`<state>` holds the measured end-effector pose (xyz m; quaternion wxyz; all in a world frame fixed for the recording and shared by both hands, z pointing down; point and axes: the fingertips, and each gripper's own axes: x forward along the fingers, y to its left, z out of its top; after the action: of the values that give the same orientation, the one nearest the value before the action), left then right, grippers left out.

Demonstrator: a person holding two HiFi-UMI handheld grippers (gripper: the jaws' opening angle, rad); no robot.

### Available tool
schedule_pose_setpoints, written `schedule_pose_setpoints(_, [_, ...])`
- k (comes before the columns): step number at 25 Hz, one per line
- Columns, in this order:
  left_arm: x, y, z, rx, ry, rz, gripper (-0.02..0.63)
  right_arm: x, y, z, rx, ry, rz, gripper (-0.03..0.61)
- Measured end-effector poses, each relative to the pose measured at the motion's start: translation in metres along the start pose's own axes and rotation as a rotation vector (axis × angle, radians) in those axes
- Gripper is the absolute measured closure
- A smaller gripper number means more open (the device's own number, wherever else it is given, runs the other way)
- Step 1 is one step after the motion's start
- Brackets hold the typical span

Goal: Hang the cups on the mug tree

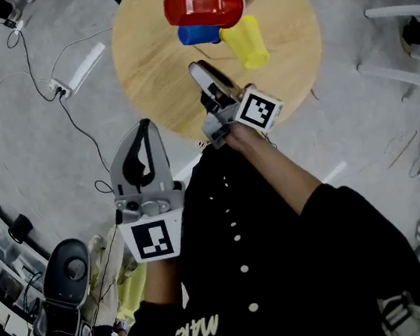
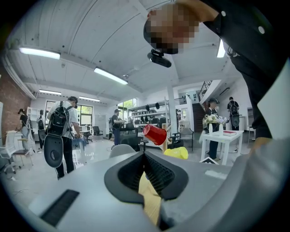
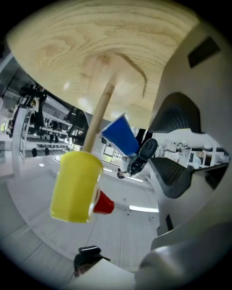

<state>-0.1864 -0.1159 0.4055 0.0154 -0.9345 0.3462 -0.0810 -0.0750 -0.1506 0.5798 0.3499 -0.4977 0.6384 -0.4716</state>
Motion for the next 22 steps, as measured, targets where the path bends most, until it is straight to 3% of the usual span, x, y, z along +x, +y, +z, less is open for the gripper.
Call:
schedule_pose_setpoints(5, [-0.001,0.001,0.015,-0.001,-0.020,-0.010,0.618,-0.033,0.017,-0.028,-0.199,0.140,-0.099,0.584])
schedule_pose_setpoints(12, [-0.005,0.007,0.039,-0.020,-0.036,-0.014,0.618,-0.070,0.096,0.001,-0.623,0.174,-0.058,0.588])
schedule_pose_setpoints(17, [-0.010,0.007,0.065,-0.012,-0.085,-0.020,0.618,-0.097,0.158,0.057,-0.890,0.073,-0.082,0.586])
schedule_pose_setpoints(22, [-0.018,0.008,0.093,-0.002,-0.106,-0.010,0.618,-0.121,0.216,0.114,-1.082,-0.054,-0.132,0.588])
